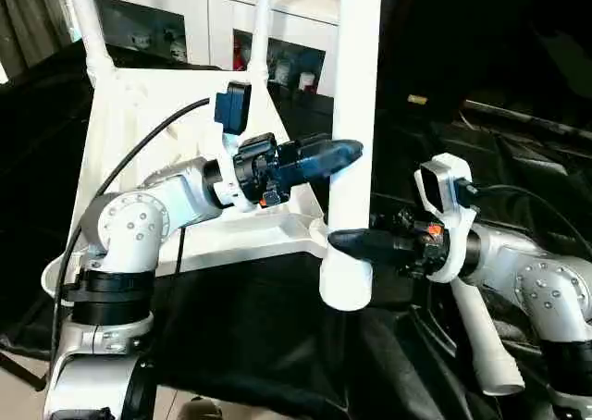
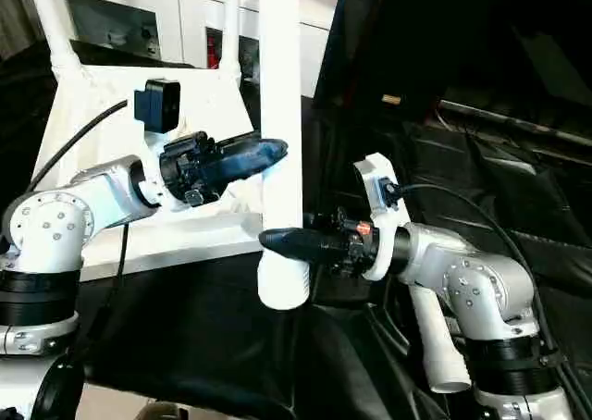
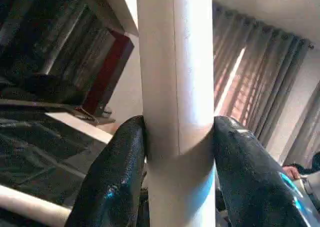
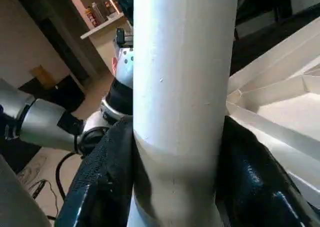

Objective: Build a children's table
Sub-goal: Insert table leg to table base

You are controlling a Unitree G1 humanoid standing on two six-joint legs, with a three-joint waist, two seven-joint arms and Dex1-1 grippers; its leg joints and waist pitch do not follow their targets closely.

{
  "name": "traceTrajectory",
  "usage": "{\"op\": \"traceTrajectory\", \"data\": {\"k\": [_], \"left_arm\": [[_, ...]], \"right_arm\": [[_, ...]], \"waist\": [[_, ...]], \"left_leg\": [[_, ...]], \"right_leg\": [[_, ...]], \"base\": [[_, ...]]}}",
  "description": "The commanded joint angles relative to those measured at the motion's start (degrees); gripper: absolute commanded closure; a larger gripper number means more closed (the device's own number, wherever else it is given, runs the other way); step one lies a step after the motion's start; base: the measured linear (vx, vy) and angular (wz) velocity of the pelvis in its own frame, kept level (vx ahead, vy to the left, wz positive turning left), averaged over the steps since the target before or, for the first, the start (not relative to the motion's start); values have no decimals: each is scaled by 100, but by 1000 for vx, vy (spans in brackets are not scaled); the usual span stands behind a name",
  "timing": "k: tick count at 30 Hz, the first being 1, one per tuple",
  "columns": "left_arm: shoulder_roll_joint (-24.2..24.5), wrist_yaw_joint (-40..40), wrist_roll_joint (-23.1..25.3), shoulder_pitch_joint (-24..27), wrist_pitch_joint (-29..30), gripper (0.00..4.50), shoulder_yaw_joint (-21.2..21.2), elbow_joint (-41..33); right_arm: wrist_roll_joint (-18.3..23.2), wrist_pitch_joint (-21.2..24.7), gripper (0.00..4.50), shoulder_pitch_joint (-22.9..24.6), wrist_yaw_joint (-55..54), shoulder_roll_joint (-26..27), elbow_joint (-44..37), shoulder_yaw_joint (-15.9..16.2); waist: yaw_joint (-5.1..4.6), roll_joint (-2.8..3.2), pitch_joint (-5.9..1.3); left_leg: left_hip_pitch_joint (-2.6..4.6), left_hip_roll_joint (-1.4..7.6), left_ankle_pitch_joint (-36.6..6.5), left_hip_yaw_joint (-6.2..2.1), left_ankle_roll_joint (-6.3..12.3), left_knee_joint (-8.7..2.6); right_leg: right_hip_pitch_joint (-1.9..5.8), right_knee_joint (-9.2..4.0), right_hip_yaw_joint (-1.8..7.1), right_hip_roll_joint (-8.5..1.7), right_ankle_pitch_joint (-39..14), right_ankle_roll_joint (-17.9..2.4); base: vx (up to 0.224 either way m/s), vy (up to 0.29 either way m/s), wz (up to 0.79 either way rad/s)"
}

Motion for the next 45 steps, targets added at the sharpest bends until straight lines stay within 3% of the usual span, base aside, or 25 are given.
{"op": "traceTrajectory", "data": {"k": [1, 8, 14, 23, 24, 25, 30, 32, 42, 43, 45], "left_arm": [[9, -14, 103, -77, 60, 264, -245, -71], [-126, 197, 106, -139, 8, 267, -140, 120], [-169, 289, 107, -153, -60, 267, -74, 208], [-184, 501, 417, -183, -485, 268, 51, 333], [-178, 527, 484, -193, -561, 268, 50, 356], [-158, 617, 707, -213, -772, 268, -9, 369], [-168, 687, 841, -228, -895, 268, -87, 316], [-201, 794, 976, -260, -1027, 268, -147, 275], [-201, 958, 1315, -376, -1364, 268, -193, 406], [-205, 967, 1326, -380, -1376, 268, -191, 414], [-204, 950, 1321, -381, -1361, 268, -186, 390]], "right_arm": [[55, 10, 263, -17, 184, -70, -225, 51], [-141, -100, 263, -8, 134, -126, -265, 95], [-317, -299, 263, -44, 67, -150, -192, 145], [-710, -703, 263, -231, -239, 46, 98, 117], [-735, -728, 207, -255, -304, 84, 137, 96], [-730, -715, 193, -342, -523, 197, 226, 9], [-912, -844, 157, -458, -805, 305, 282, 30], [-1271, -1062, 148, -565, -1159, 445, 336, 133], [-1607, -1239, 147, -685, -1622, 688, 511, 174], [-1622, -1245, 175, -687, -1633, 701, 524, 174], [-1704, -1300, 182, -675, -1601, 701, 577, 232]], "waist": [[25, 150, -392], [19, 153, -381], [16, 110, -381], [9, 97, -383], [-8, 101, -389], [-13, 111, -383], [-6, 105, -395], [-14, 102, -397], [-22, 93, -398], [-23, 98, -398], [-28, 101, -393]], "left_leg": [[111, 2, -1698, 23, -425, -455], [119, 4, -1821, 24, -436, -451], [107, 1, -1803, 24, -410, -443], [94, 5, -1625, 29, -383, -447], [99, -1, -1663, 28, -394, -444], [104, 6, -1672, 24, -413, -450], [108, 5, -1586, 31, -432, -442], [98, 5, -1510, 32, -464, -446], [108, -6, -1513, 44, -450, -444], [104, -3, -1510, 42, -452, -447], [105, -5, -1560, 41, -457, -449]], "right_leg": [[248, -451, 110, -176, -1694, -778], [237, -477, 111, -185, -1888, -765], [235, -492, 109, -191, -2048, -688], [238, -476, 114, -189, -1868, -713], [237, -470, 108, -185, -1906, -717], [225, -483, 110, -188, -1915, -704], [235, -466, 118, -189, -1862, -642], [236, -441, 117, -184, -1707, -657], [238, -430, 123, -172, -1588, -664], [237, -429, 124, -177, -1583, -668], [236, -435, 121, -181, -1661, -665]], "base": [[0, 0, 0], [0, 0, 0], [0, 0, 0], [0, 0, 0], [0, 0, 0], [0, 0, 0], [0, 0, 0], [0, 0, 0], [0, 0, 0], [0, 0, 0], [0, 0, 0]]}}
